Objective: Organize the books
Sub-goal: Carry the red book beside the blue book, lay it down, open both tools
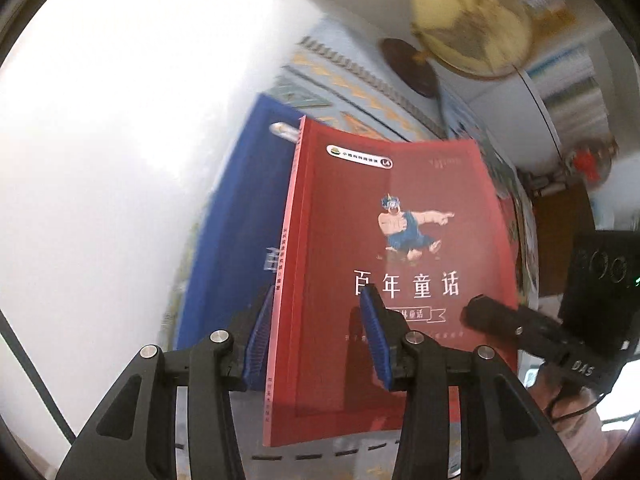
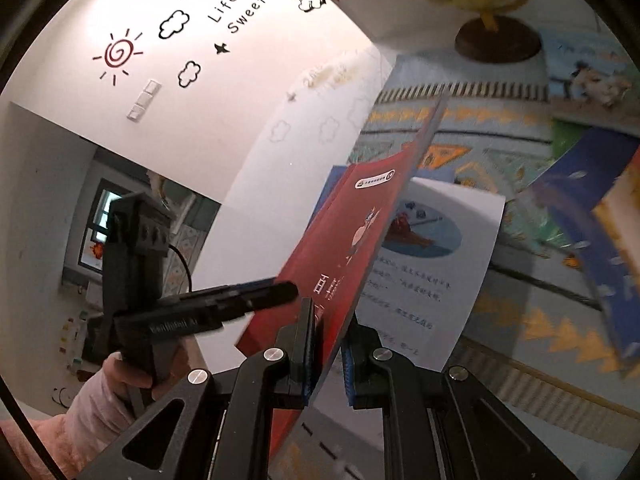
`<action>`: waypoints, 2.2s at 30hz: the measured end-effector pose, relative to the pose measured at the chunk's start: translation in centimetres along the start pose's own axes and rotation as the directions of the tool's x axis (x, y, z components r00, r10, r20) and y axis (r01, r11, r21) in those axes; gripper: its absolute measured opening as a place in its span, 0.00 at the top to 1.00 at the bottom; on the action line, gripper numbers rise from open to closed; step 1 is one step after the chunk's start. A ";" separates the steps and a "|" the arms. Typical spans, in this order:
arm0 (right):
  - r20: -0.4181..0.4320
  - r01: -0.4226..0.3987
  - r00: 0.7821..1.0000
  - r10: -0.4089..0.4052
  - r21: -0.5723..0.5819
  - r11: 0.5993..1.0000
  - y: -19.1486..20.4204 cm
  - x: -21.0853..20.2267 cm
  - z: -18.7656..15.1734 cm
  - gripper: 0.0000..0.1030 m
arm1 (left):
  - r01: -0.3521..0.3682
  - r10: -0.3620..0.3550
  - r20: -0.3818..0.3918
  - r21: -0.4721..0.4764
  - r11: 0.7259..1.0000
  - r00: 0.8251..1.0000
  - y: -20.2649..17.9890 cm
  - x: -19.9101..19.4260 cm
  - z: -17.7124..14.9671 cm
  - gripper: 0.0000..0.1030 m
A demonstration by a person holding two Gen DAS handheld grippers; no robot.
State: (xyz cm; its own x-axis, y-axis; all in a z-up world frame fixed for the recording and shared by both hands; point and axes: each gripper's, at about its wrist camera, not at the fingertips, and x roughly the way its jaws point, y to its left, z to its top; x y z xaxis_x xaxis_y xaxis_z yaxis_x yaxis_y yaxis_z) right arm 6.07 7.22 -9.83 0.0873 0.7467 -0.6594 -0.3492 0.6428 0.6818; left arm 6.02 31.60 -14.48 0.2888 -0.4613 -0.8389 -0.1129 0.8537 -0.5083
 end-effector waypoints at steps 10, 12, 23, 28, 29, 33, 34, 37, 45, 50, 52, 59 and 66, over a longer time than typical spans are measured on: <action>-0.067 0.032 0.997 -0.025 0.099 0.995 -1.6 5.1 0.4 0.89 | -0.031 0.033 0.012 -0.111 0.993 0.999 3.1 1.3 0.2 0.60; -0.072 0.034 0.997 -0.027 0.101 0.994 -1.5 5.7 0.5 0.88 | -0.025 0.029 0.027 -0.129 0.991 0.999 3.3 1.2 0.3 0.55; -0.099 0.066 0.994 -0.052 0.142 0.988 -1.6 7.4 -0.3 0.87 | -0.043 0.053 0.055 -0.167 0.985 0.997 4.4 0.6 1.2 0.55; -0.110 0.068 0.993 -0.051 0.159 0.985 -2.1 7.8 -0.6 0.87 | -0.061 0.071 0.053 -0.180 0.982 0.996 4.9 0.9 1.2 0.55; -0.108 0.068 0.993 -0.051 0.162 0.984 -2.1 7.8 -0.6 0.87 | -0.061 0.072 0.053 -0.182 0.981 0.996 5.0 0.8 1.2 0.55; -0.114 0.064 0.993 -0.044 0.178 0.982 -2.7 7.6 -0.6 0.86 | -0.085 0.095 0.045 -0.184 0.979 0.994 4.8 1.0 1.4 0.53; -0.115 0.064 0.992 -0.043 0.186 0.980 -2.8 7.6 -0.6 0.86 | -0.093 0.102 0.044 -0.183 0.979 0.994 4.7 1.0 1.4 0.53; -0.119 0.060 0.992 -0.037 0.196 0.979 -3.1 7.6 -0.6 0.82 | -0.151 0.157 0.023 -0.170 0.974 0.987 4.3 1.3 1.6 0.52; -0.044 0.156 0.988 -0.150 0.250 0.956 -4.9 2.2 0.0 0.82 | -0.320 0.328 0.065 -0.109 0.941 0.942 2.2 -0.9 1.1 0.52; 0.017 0.120 0.991 -0.131 0.298 0.947 -6.9 -2.8 -0.1 0.82 | -0.336 0.339 0.096 -0.045 0.941 0.936 -0.9 -2.6 0.3 0.52; 0.054 0.097 0.991 -0.119 0.303 0.948 -7.5 -5.5 -0.7 0.82 | -0.307 0.307 0.113 -0.018 0.951 0.945 -2.7 -3.2 0.0 0.51; 0.186 0.144 0.958 -0.217 0.343 0.928 -9.4 -15.5 -4.0 0.82 | -0.215 0.198 0.144 0.117 0.970 0.970 -10.1 -3.8 -1.2 0.49; 0.274 0.142 0.909 -0.313 0.504 0.852 -13.7 -23.1 -10.7 0.81 | -0.134 0.115 0.085 0.273 0.953 0.990 -17.3 -1.2 -2.7 0.49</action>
State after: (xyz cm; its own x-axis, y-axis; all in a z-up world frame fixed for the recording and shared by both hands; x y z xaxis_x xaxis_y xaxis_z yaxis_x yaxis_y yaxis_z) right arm -1.11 -20.64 -7.27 0.4445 0.5242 -0.7264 0.1849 0.7397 0.6470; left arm 5.03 16.73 -5.25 0.3533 -0.3378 -0.8724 0.1135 0.9411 -0.3184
